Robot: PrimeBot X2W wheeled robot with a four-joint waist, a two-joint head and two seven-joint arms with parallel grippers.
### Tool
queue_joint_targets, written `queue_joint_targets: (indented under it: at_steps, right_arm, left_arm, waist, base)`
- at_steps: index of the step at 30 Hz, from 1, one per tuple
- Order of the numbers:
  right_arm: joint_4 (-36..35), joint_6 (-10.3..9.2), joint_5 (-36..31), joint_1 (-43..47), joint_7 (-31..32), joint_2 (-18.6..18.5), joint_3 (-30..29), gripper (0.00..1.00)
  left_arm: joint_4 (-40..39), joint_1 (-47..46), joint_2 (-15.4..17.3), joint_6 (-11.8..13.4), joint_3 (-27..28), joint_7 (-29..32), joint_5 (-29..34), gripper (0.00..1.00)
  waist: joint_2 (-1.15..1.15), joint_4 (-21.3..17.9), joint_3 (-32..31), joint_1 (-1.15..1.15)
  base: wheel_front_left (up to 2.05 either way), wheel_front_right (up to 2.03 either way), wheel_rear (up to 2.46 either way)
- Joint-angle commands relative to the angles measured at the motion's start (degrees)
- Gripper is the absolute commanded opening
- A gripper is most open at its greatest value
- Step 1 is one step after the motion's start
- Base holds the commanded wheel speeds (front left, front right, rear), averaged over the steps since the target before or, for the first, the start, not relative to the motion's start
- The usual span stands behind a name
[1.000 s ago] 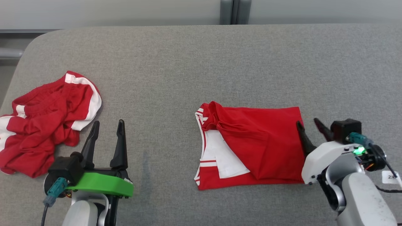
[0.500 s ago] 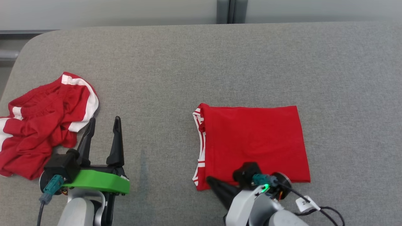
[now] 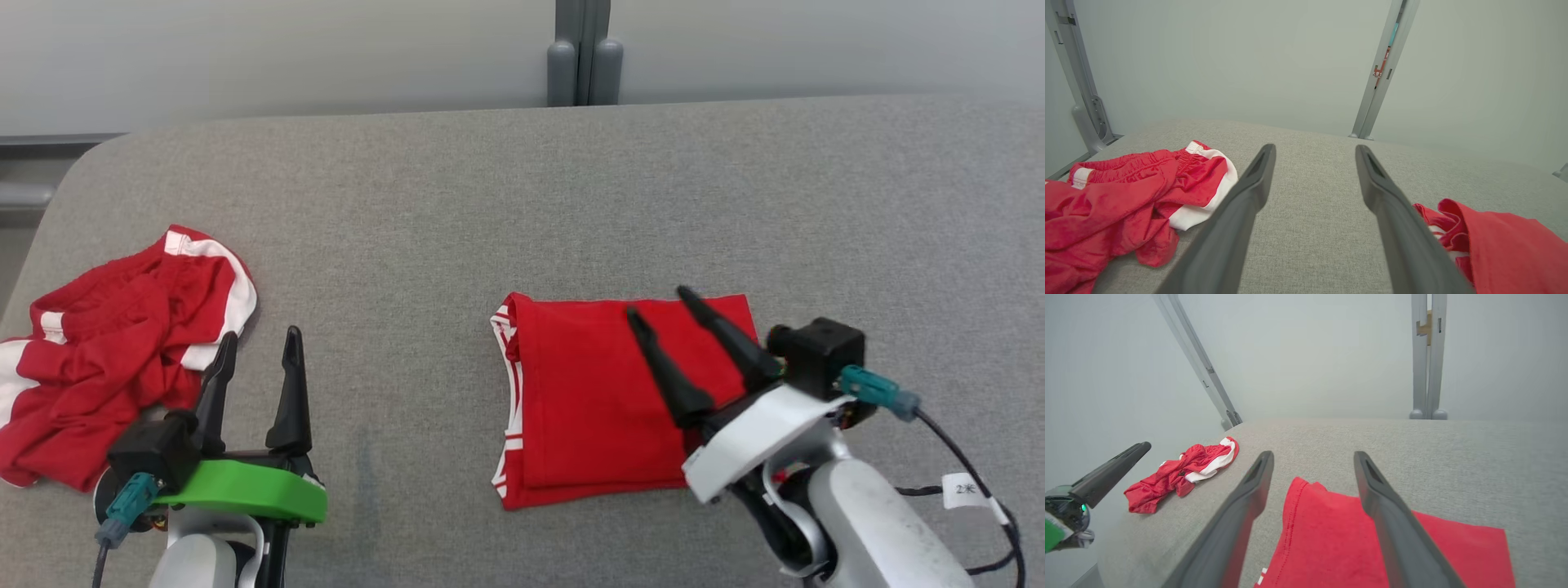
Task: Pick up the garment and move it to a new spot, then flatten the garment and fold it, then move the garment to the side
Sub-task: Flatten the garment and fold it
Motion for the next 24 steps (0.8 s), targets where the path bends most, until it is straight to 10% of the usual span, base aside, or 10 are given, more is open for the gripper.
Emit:
queue_joint_targets:
  at_steps: [1,11,24]
  right_arm:
    - [0.0,-0.02,-2.3,1.2,-0.6,-0.3,-3.3,1.00]
    - [2.5,-0.02,-8.2,4.2,0.0,-1.4,-19.7,1.00]
    - [8.7,-0.02,-7.5,2.7,1.1,-2.3,-21.2,1.00]
  left_arm:
    - [0.1,1.3,0.3,-0.2,0.2,-0.1,0.0,1.00]
    - [1.2,2.5,0.4,-0.2,0.6,-0.1,0.1,1.00]
    - [6.1,1.7,0.7,-0.2,1.2,-0.1,0.6,1.00]
  waist:
    - [0.00,-0.8,-1.6,0.00]
    - [0.00,-2.1,-4.5,0.00]
    - [0.00,-3.5,-6.0,0.00]
  base:
    - [0.00,0.00,0.00]
    - [0.00,0.00,0.00]
    - [0.00,0.00,0.00]
